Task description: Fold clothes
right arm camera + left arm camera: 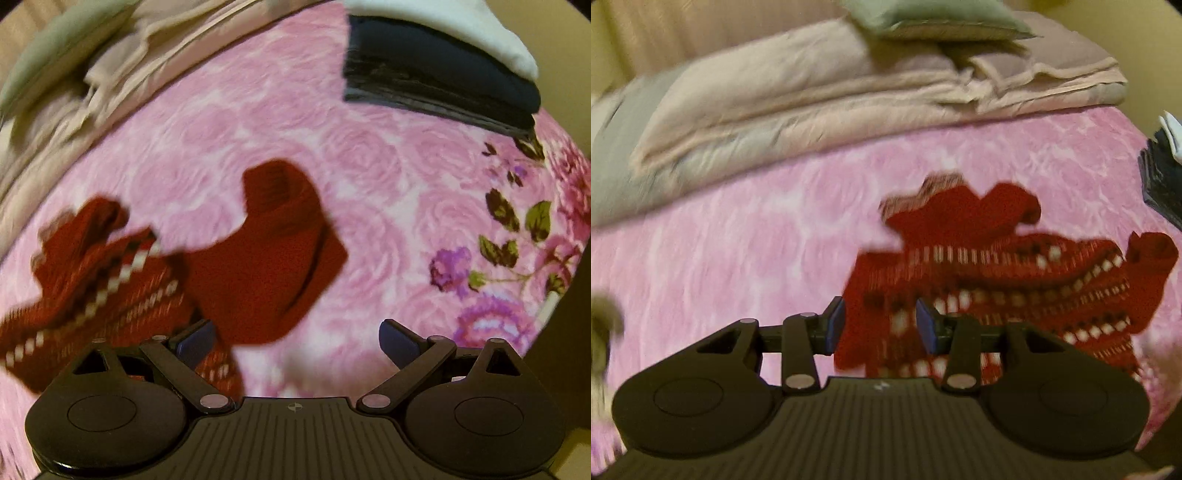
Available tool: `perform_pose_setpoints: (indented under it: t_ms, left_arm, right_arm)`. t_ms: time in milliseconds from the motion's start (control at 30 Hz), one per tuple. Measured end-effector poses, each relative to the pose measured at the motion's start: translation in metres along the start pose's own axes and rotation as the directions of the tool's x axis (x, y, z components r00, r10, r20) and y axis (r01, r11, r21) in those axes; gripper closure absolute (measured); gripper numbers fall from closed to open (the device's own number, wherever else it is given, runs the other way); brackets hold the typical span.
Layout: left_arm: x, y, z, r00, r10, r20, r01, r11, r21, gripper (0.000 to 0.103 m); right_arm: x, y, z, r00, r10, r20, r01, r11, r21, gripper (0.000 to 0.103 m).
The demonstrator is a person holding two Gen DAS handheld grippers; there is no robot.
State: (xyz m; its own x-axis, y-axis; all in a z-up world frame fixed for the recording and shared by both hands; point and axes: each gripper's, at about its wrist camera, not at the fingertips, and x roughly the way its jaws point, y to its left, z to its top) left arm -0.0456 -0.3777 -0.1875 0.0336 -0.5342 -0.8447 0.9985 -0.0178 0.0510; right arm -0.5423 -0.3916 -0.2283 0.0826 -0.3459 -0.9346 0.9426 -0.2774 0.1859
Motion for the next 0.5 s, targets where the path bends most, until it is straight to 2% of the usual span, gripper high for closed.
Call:
perform_pose_setpoints:
  t_ms: [133,200,300,400,500]
  left_arm:
    - [0.052,-0.008,0.038,0.996,-0.091,0.022,0.087,0.985,0.146,0.065]
    - [0.085,-0.017,0.056,0.992,-0.129,0.012,0.123,0.967,0.224,0.065]
    - [0.129,-0.039,0.076,0.982,-0.188,-0.031,0.189,0.940,0.283,0.065]
    - [0.163,-0.065,0.080,0.965,-0.249,-0.082,0.262,0.912,0.316,0.065]
    - [0.188,-0.090,0.073,0.961,-0.252,-0.110,0.275,0.886,0.374,0.065]
  right_arm:
    - [0.022,-0.021,0.015,0.997,0.046,0.055,-0.051,0.993,0.109,0.005]
    - [0.035,-0.028,0.023,0.995,0.063,0.073,-0.073,0.987,0.142,0.005]
    - [0.054,-0.035,0.035,0.992,0.082,0.097,-0.098,0.980,0.175,0.005]
    - [0.069,-0.039,0.043,0.988,0.098,0.116,-0.120,0.973,0.198,0.005]
    - [0.082,-0.044,0.045,0.986,0.112,0.127,-0.139,0.964,0.226,0.005]
